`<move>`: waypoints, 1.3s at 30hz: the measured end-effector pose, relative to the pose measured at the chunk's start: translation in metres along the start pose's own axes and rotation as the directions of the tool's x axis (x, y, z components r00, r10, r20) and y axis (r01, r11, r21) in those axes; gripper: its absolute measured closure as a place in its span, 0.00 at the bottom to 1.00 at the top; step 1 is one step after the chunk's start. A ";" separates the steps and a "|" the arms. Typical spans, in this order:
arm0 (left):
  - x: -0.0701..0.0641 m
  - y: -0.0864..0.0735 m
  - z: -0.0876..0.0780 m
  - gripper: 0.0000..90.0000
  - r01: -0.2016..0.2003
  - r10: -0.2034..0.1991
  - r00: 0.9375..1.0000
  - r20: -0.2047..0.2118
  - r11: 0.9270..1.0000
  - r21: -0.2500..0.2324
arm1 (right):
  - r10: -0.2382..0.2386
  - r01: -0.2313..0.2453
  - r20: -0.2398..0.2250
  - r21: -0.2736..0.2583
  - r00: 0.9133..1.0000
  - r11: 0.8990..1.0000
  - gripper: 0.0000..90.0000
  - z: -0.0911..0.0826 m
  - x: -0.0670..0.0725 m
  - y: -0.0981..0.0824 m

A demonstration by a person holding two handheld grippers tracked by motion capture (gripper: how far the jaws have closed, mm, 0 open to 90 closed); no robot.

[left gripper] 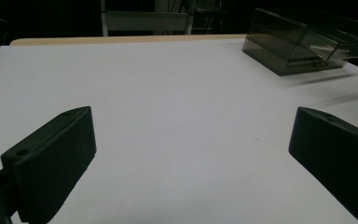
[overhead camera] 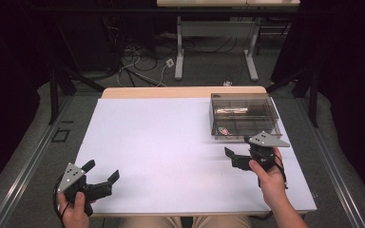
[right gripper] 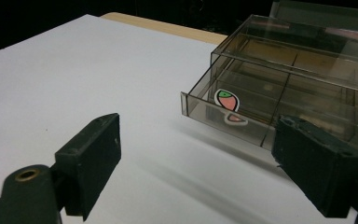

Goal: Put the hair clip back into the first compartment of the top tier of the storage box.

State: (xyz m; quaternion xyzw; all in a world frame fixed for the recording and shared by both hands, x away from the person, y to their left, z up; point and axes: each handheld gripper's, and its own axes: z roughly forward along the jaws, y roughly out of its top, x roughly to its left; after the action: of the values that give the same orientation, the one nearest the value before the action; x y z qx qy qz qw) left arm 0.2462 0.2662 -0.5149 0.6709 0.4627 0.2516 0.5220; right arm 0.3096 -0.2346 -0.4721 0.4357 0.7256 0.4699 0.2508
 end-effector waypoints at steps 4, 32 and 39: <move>0.000 0.000 0.000 0.01 0.001 -0.001 1.000 -0.002 1.000 0.002 | -0.004 0.004 0.001 -0.011 1.000 1.000 0.17 -0.004 0.000 -0.009; 0.001 -0.001 0.000 0.01 -0.008 0.008 1.000 -0.014 1.000 0.005 | -0.025 0.025 -0.038 0.003 0.999 1.000 0.17 -0.010 0.001 -0.067; 0.001 0.000 -0.001 0.01 -0.005 0.005 1.000 -0.013 1.000 0.001 | -0.008 0.009 -0.050 0.017 0.999 1.000 0.17 -0.013 -0.003 -0.074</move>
State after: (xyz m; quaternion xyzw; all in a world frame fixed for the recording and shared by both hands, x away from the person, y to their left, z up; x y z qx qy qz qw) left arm 0.2457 0.2675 -0.5150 0.6707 0.4643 0.2571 0.5181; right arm 0.2719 -0.2566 -0.5338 0.4230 0.7373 0.4734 0.2309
